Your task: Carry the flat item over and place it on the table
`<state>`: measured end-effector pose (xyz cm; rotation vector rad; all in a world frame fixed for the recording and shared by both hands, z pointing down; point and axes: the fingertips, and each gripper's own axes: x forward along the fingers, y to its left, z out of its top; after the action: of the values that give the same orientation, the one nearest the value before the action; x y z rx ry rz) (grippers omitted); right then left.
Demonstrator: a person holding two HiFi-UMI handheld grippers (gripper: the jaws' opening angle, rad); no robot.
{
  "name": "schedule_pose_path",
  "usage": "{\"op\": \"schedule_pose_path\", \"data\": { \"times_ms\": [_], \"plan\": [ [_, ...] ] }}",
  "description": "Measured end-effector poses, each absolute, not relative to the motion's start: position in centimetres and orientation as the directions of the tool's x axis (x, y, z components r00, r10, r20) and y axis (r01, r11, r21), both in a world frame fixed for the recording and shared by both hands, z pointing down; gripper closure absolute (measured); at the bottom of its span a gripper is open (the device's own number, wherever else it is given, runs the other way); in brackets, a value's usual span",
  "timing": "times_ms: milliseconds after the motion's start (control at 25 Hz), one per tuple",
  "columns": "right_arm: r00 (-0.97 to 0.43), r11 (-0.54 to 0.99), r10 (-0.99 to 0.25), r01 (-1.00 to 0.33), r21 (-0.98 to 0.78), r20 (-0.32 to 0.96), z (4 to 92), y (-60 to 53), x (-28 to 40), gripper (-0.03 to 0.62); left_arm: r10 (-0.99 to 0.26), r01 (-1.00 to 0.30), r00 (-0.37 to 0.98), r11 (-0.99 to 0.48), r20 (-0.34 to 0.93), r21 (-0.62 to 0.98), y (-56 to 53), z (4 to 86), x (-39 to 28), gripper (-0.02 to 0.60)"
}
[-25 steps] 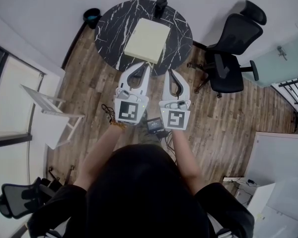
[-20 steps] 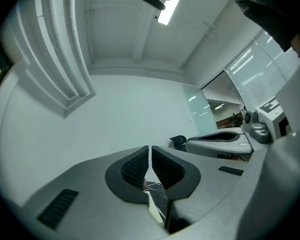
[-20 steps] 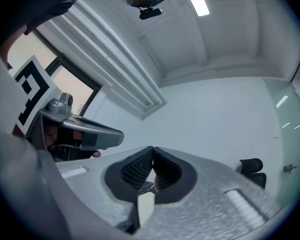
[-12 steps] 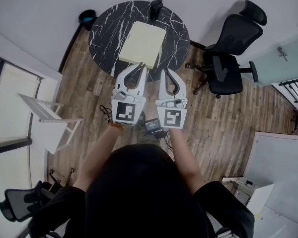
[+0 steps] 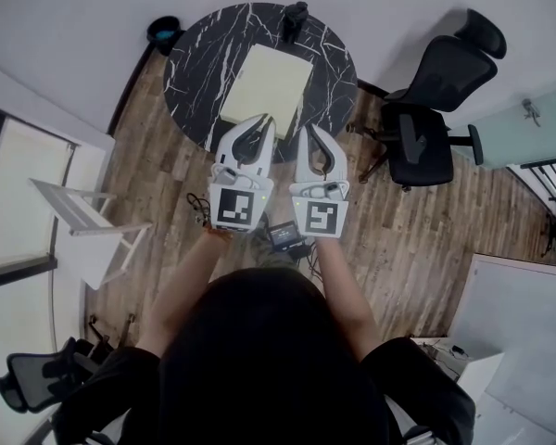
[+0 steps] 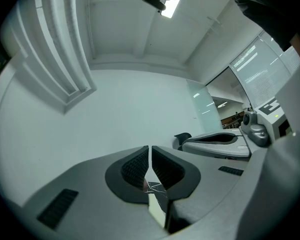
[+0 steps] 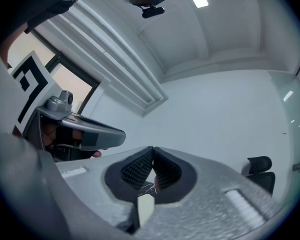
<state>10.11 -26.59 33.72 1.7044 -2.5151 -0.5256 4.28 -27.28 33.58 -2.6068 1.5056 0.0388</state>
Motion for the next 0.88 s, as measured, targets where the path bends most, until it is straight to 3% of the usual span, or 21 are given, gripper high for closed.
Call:
{"op": "schedule_pose_path", "data": {
  "times_ms": [880],
  "plan": [
    [-0.399, 0.357, -0.911, -0.889, 0.288, -0.101, 36.3, -33.9, 12.5, 0.597, -0.883, -0.879, 0.467, -0.459, -0.037, -0.126, -33.8, 35.9, 6.3, 0.566]
  ]
}}
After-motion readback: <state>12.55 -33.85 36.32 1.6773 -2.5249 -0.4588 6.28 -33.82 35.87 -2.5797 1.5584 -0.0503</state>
